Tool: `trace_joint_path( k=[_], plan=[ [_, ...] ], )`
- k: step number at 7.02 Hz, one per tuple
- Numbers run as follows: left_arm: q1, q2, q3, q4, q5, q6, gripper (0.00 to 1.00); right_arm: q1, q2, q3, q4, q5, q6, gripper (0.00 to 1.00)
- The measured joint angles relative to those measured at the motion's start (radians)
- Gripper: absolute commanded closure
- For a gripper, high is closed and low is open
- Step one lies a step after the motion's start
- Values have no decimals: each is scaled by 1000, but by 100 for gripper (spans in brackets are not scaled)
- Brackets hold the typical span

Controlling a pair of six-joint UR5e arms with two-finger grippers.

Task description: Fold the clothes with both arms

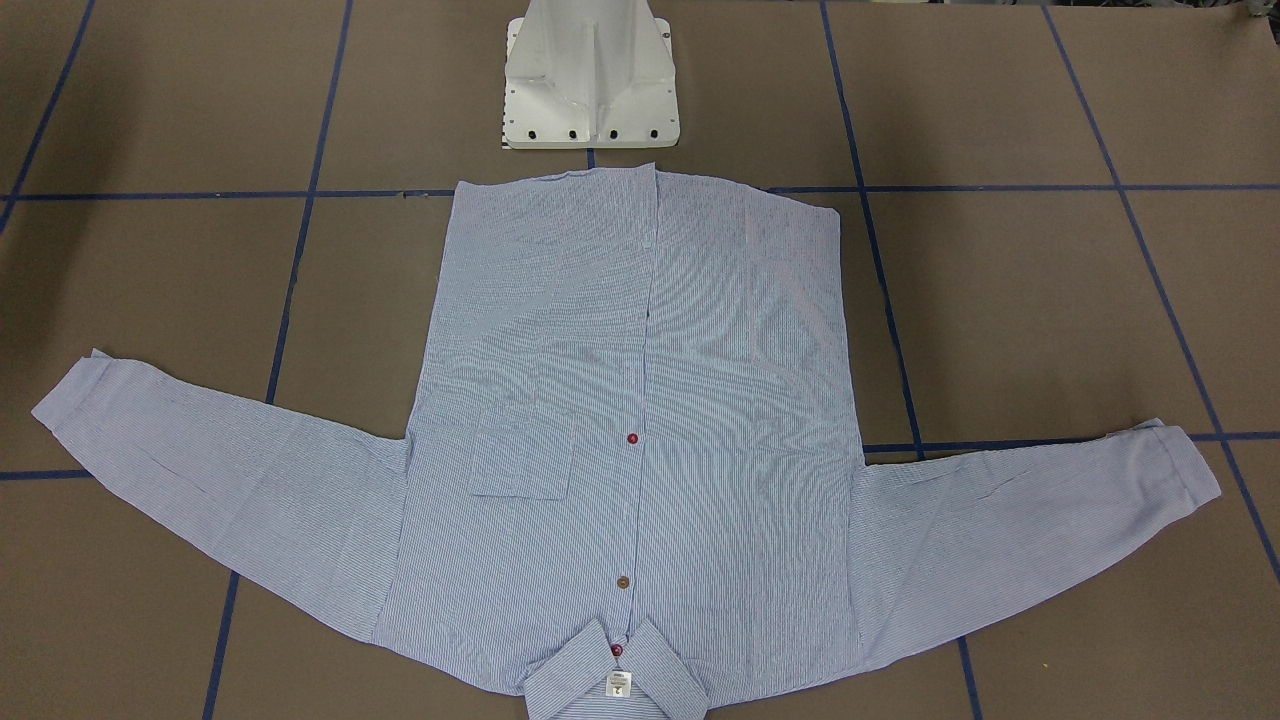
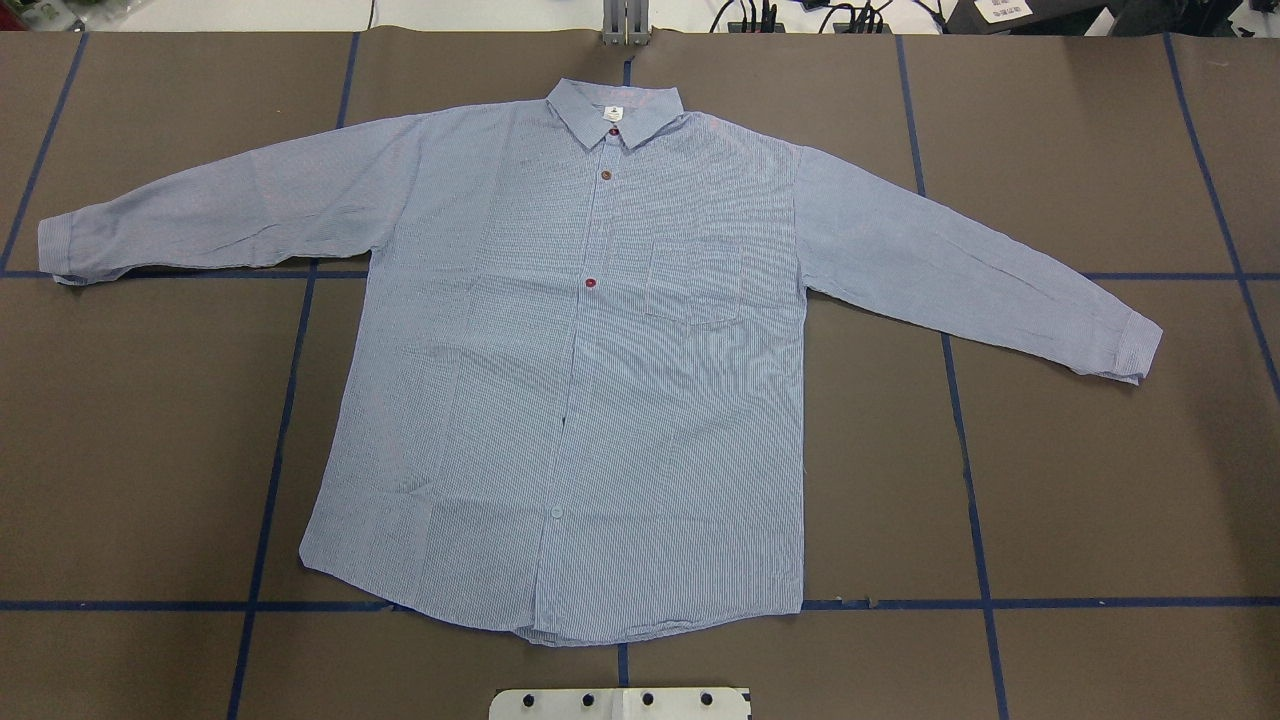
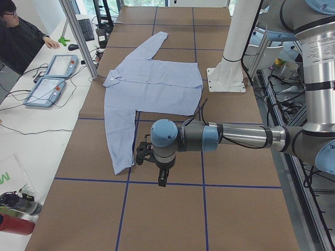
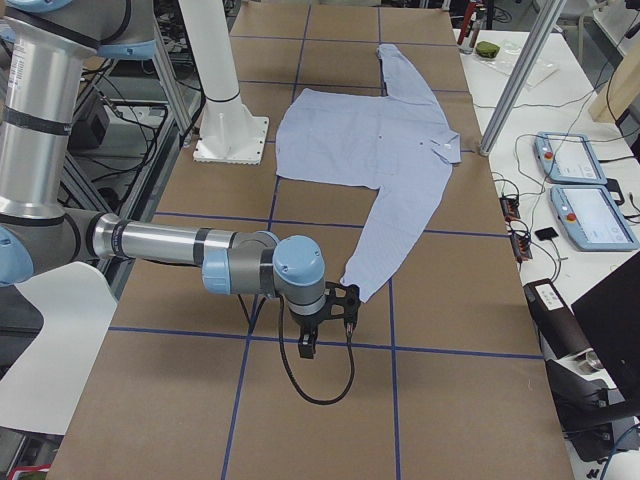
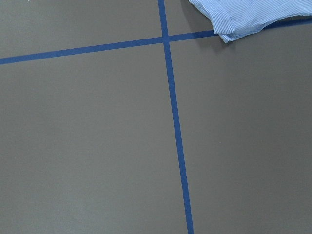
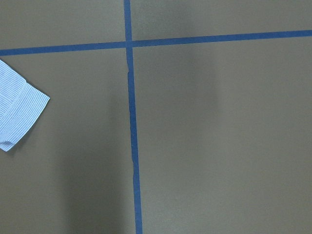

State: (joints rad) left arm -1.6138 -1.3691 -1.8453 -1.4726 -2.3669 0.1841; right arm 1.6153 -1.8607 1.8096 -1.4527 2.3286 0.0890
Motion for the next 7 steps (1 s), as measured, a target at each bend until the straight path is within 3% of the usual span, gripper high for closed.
trace_joint_path(
  k=[3,7],
  plan=[
    [1,-1,-10,-13,2,1,0,0,0,5,1,0,0,0],
    [-1,-30,-111,-108,5,-7,0,-7,18,35,33,23,1,0]
  ],
)
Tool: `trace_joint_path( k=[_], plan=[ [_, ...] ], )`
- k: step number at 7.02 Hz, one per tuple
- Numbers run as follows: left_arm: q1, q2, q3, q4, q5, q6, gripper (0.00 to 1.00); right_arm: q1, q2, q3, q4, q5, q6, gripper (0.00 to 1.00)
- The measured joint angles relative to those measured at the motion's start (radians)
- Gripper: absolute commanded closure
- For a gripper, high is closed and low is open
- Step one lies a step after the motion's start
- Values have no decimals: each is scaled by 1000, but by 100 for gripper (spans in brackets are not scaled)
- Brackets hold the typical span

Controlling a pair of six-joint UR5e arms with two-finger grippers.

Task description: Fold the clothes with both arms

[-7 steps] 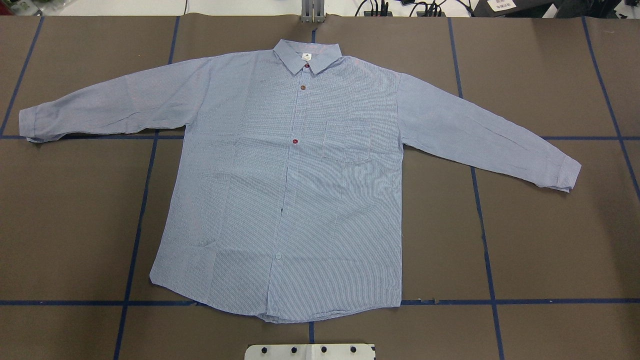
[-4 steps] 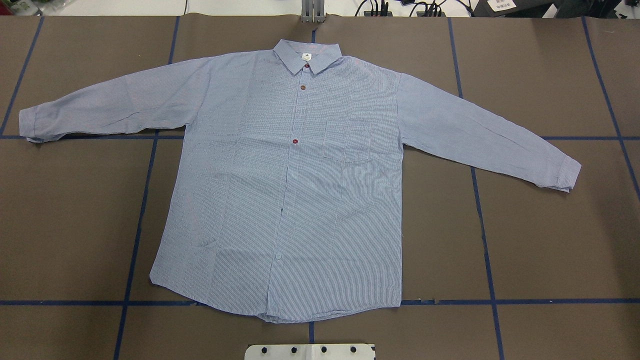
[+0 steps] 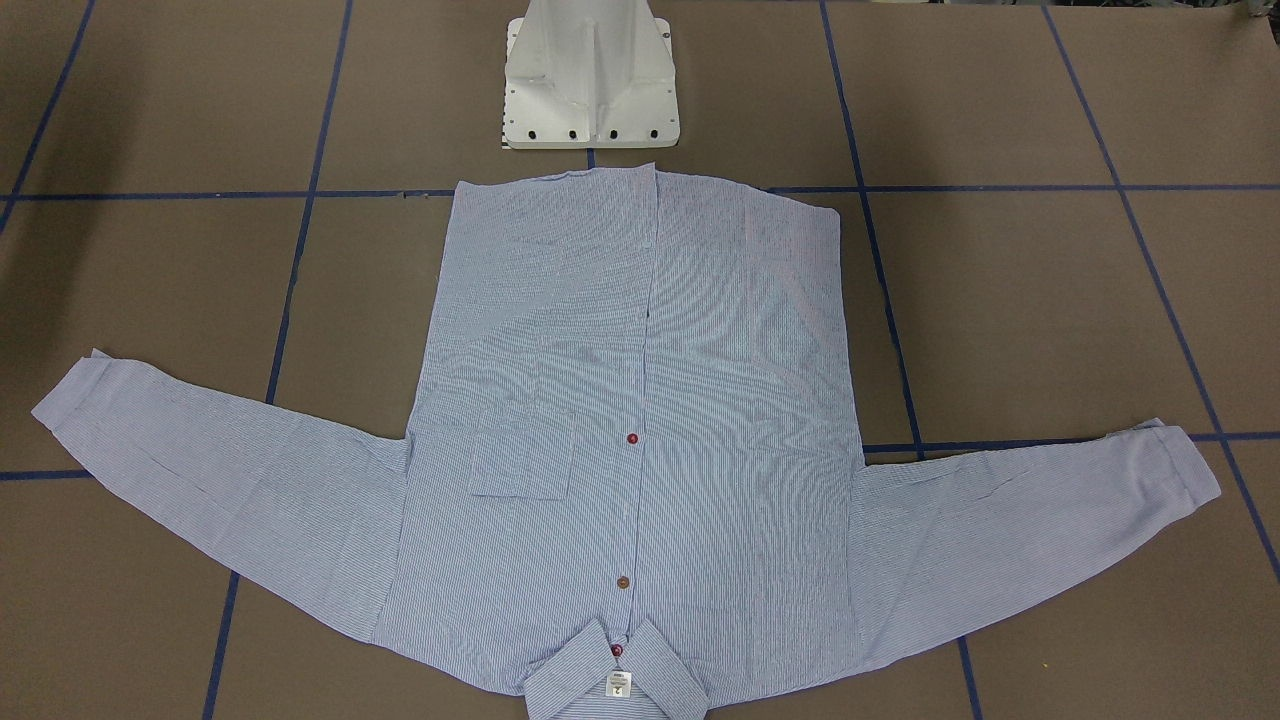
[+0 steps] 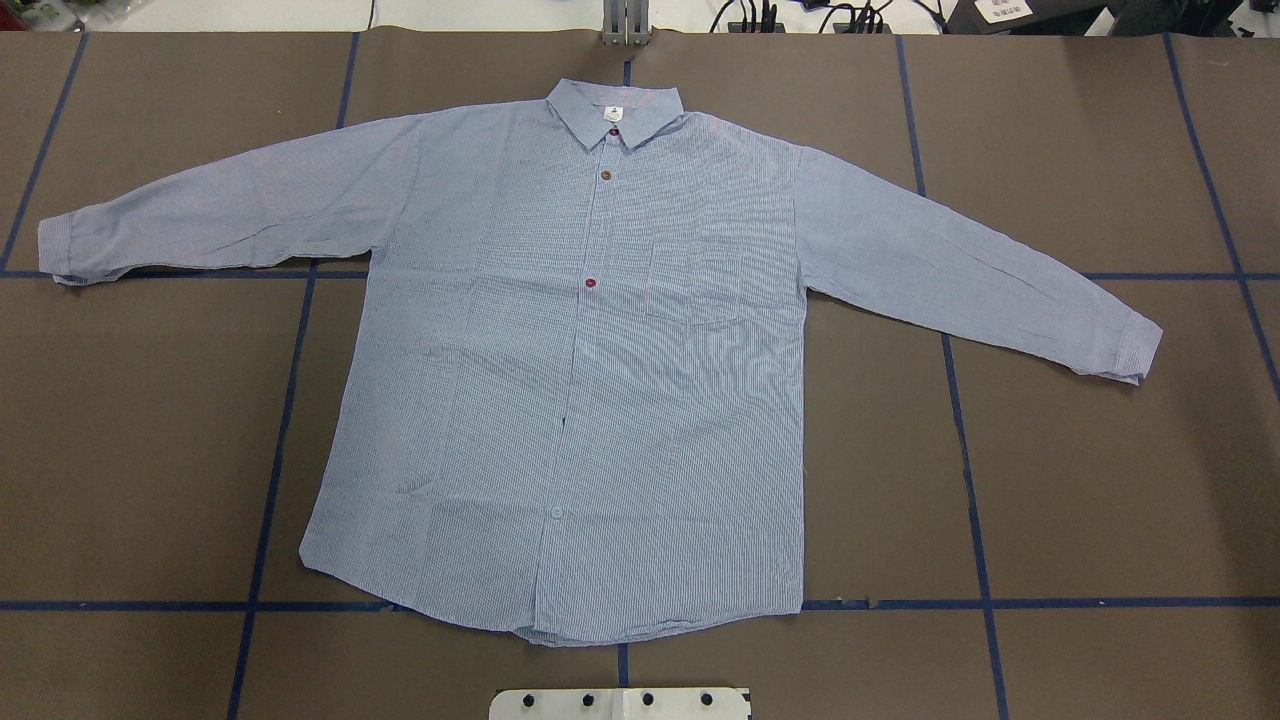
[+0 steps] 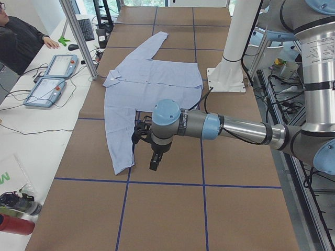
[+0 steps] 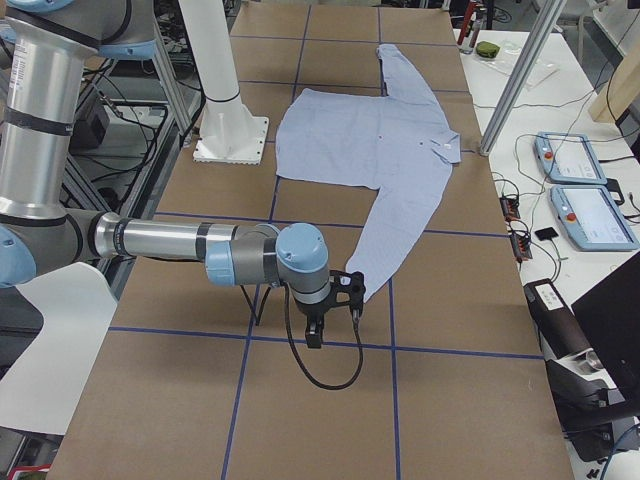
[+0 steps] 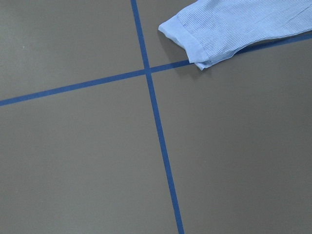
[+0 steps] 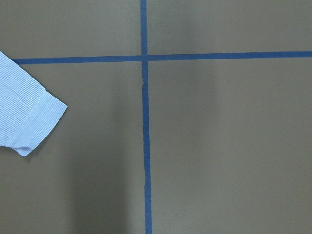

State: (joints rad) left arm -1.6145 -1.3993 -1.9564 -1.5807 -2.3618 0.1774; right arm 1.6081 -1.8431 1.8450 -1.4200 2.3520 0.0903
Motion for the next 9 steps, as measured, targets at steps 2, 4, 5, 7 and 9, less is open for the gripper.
trace_joint_path(
  k=[2,4,5,7,9],
  plan=[
    [-2,-74,-2,-145,3,-3,0,0,10,-2,171,29,17,0],
    [-2,-130,21,-281,-1,-1,0,1,15,-10,274,31,115,0],
    [-1,-137,29,-303,-3,0,0,-1,14,-24,337,21,150,0],
    [-1,-135,35,-316,-5,3,0,-62,14,-45,474,-6,316,0],
    [-1,-126,35,-318,-6,5,0,-221,13,-47,614,-118,606,1]
  ],
)
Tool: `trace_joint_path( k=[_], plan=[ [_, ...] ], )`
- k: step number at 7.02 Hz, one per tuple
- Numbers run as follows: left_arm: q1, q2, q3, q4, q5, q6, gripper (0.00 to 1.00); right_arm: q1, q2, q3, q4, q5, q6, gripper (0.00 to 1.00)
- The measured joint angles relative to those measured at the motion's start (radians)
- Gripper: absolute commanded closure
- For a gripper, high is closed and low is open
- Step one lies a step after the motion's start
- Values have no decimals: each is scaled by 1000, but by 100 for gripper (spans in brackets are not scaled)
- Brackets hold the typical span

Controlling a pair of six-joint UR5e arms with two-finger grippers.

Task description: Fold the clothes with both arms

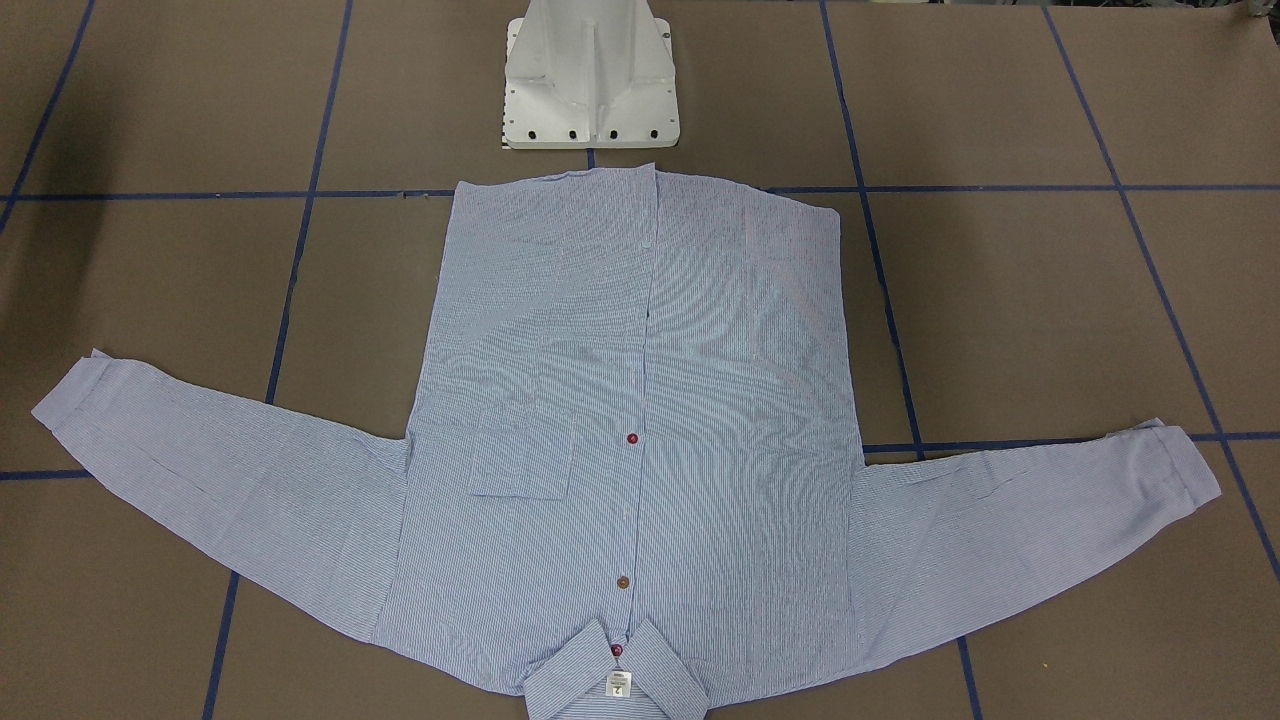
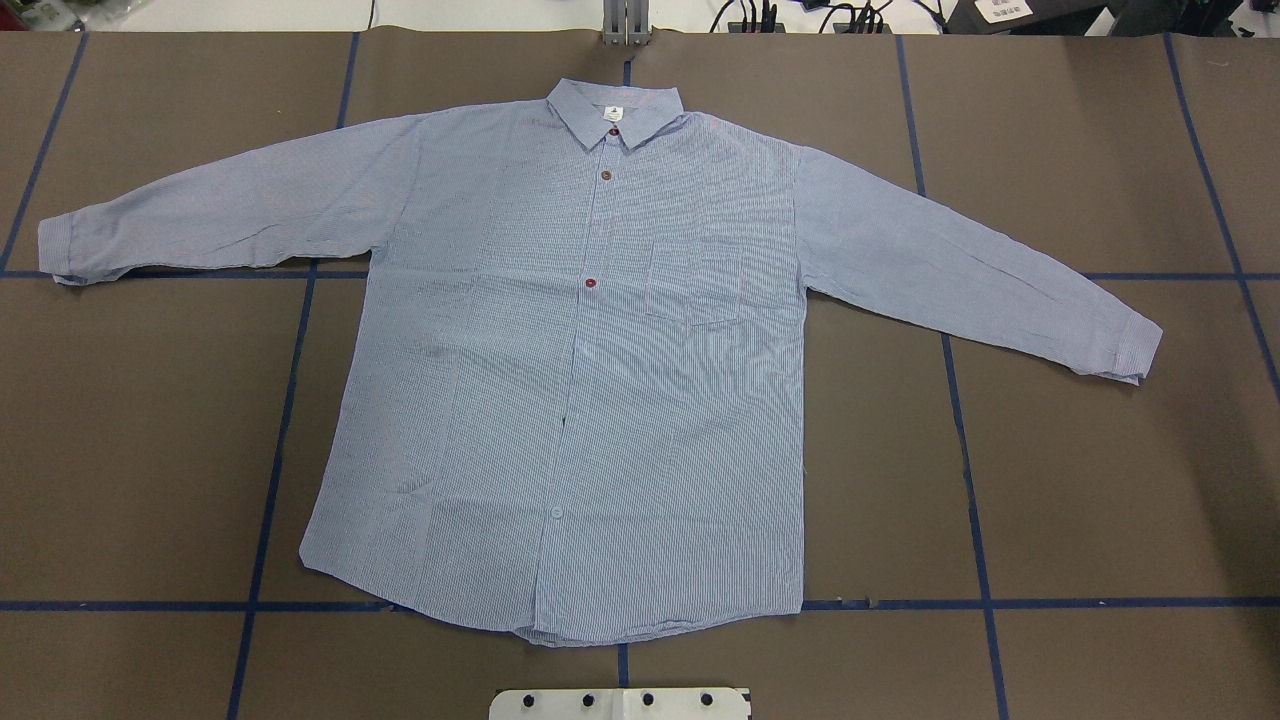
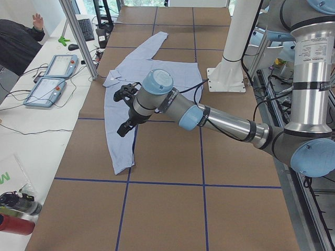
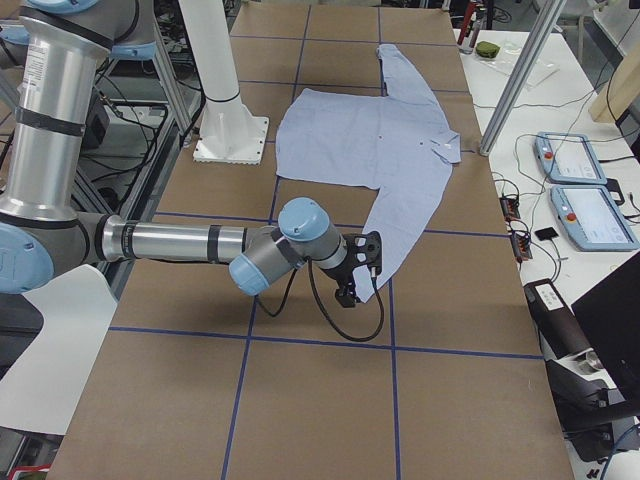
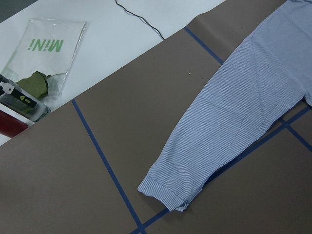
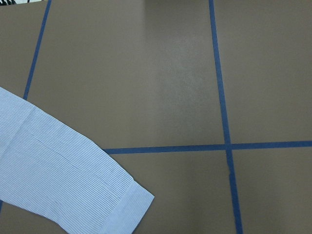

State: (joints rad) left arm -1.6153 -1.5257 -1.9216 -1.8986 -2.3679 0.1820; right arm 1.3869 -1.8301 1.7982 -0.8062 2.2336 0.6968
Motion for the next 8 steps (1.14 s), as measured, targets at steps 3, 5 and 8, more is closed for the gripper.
trace_joint_path(
  k=[3,5,8],
  plan=[
    [0,4,0,0,-1,1,0,-393,-2,-1,123,-419,404,2],
    [0,4,1,0,1,1,0,-589,-9,-2,149,-617,579,17],
    [0,4,5,1,0,2,0,-650,-13,-104,276,-666,620,26]
  ],
)
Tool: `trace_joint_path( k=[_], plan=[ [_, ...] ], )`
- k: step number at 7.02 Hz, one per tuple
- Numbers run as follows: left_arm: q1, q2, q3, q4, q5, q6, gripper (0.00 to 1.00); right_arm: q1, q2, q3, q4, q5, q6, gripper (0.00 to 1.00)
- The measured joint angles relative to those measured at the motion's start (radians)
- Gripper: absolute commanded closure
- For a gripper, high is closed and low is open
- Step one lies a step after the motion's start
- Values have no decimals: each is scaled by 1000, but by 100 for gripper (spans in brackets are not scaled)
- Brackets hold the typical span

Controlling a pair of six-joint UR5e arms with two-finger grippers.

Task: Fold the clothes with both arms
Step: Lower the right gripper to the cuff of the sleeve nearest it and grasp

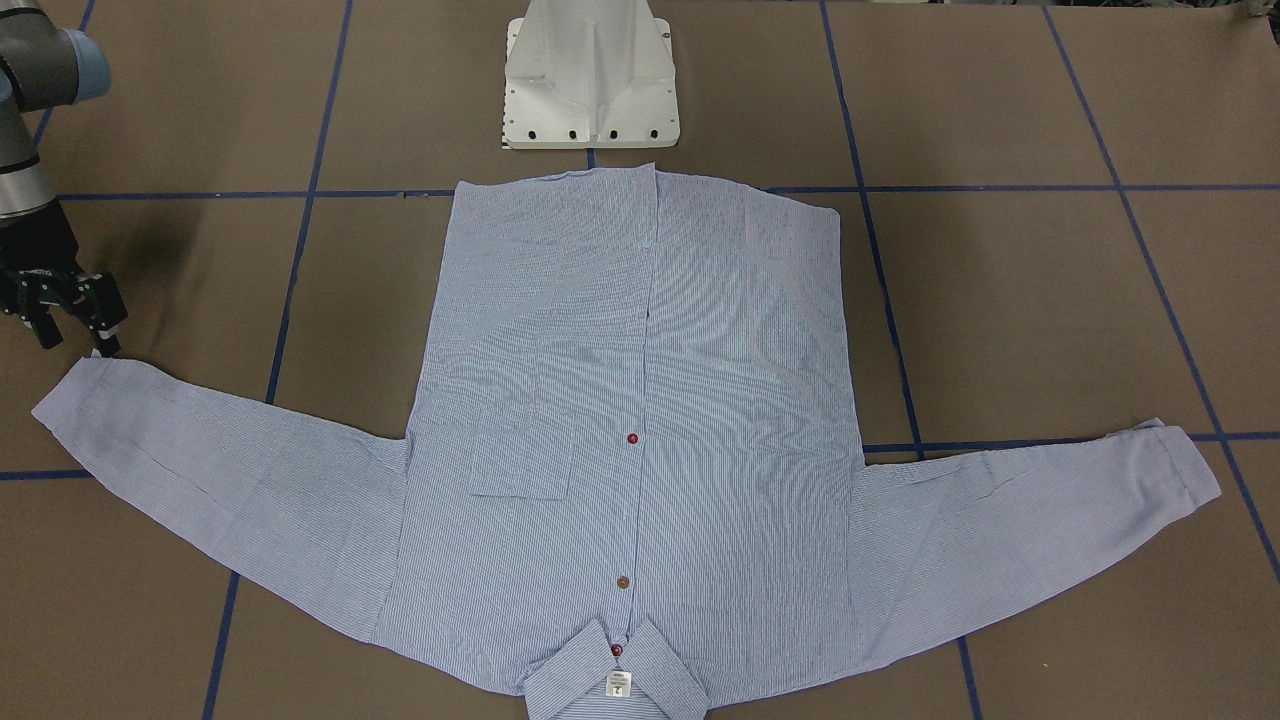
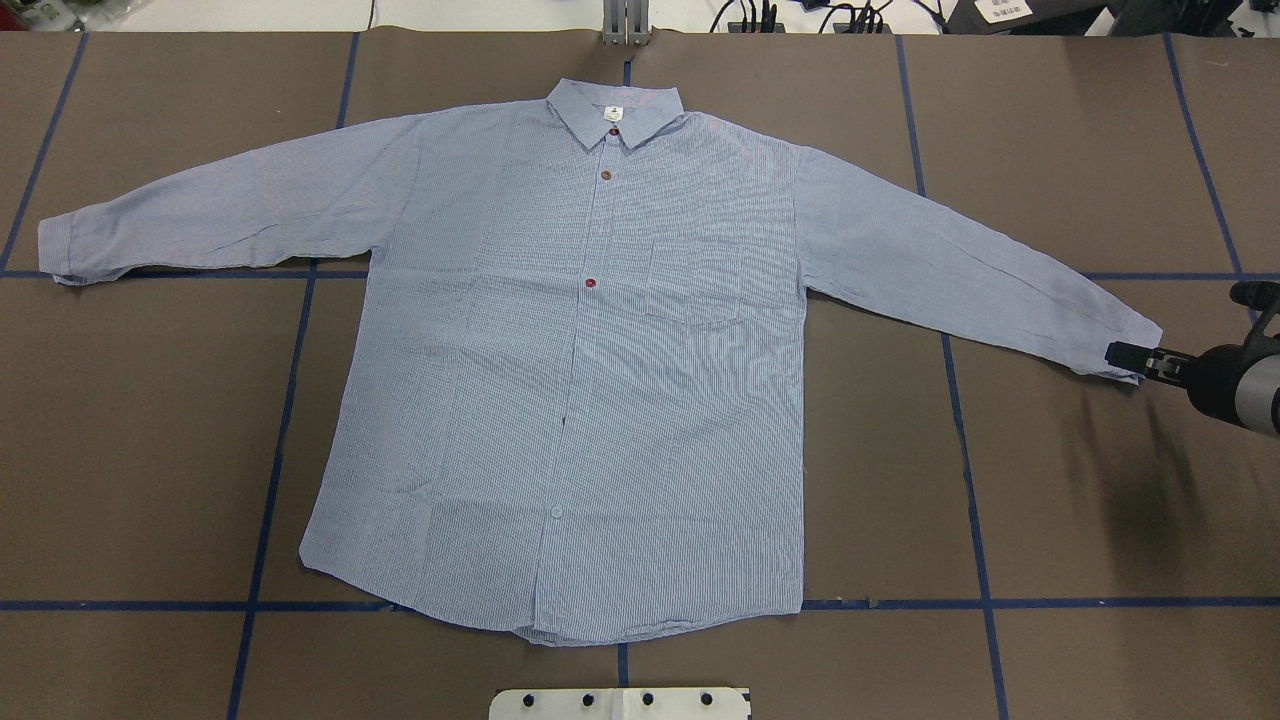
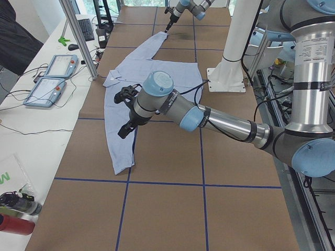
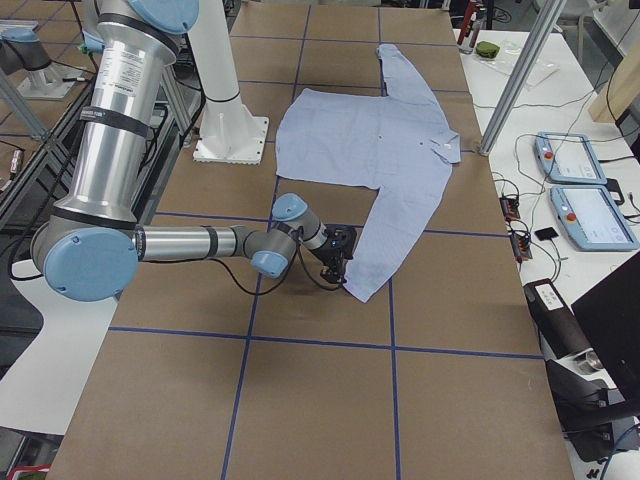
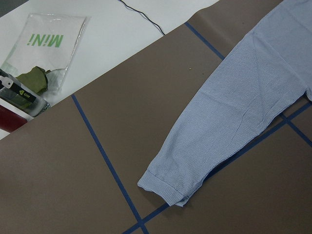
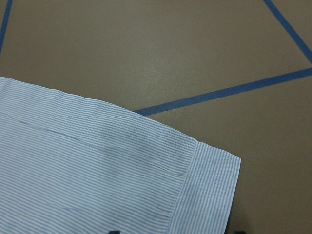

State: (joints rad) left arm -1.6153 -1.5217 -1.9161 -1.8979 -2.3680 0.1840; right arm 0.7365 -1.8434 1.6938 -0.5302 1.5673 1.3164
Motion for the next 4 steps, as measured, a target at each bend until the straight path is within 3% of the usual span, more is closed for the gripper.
trace_joint_path(
  k=[4],
  plan=[
    [0,0,3,-1,0,0,0,-17,4,-78,70,-33,4,33]
  ],
)
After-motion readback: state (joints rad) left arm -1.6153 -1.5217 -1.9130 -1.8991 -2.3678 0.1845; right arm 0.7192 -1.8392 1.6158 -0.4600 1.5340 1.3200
